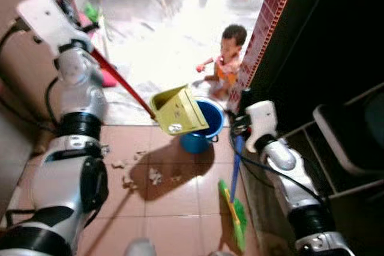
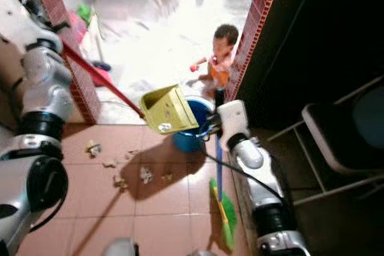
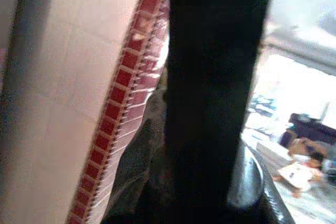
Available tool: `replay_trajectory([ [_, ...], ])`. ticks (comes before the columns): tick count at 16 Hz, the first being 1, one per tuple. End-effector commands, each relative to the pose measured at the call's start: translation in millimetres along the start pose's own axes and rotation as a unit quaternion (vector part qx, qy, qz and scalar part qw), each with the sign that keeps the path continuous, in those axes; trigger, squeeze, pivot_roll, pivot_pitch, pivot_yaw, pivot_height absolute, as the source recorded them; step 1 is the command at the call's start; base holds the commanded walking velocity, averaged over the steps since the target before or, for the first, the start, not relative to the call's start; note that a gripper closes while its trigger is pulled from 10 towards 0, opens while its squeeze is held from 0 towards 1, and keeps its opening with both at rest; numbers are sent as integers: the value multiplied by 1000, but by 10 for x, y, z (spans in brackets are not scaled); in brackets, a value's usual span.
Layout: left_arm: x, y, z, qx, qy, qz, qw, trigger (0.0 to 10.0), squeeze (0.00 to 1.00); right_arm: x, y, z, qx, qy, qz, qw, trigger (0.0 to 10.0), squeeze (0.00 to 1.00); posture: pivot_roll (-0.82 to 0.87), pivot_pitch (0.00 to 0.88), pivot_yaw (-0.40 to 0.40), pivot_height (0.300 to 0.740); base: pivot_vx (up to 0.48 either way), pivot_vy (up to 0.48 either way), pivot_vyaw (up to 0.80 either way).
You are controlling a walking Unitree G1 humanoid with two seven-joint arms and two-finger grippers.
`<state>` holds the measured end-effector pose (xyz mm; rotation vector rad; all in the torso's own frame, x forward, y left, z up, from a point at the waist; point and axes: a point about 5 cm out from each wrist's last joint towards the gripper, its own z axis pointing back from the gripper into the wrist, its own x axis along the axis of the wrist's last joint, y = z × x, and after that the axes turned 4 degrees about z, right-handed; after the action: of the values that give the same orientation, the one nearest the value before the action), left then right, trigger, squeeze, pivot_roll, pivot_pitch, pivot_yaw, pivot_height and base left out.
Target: Sweep floor
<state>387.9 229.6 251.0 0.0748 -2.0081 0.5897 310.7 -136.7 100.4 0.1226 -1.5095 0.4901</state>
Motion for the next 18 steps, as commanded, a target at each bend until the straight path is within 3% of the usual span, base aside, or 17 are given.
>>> replay_trajectory([
  [1,248,-146,-79,-25,-54,7,998,10000,0,81,-86,25,-9,-18,17,1000,10000,0,-52,0,-22,740,311,0,0],
  [16,219,-280,-71,-46,-50,10,998,10000,0,66,-50,78,1,-18,28,999,10000,0,-67,0,-17,740,313,0,0],
  [18,210,-307,-54,-55,-56,-2,997,10000,0,64,-45,88,3,-17,29,999,10000,0,-71,0,-19,740,0,0,0],
])
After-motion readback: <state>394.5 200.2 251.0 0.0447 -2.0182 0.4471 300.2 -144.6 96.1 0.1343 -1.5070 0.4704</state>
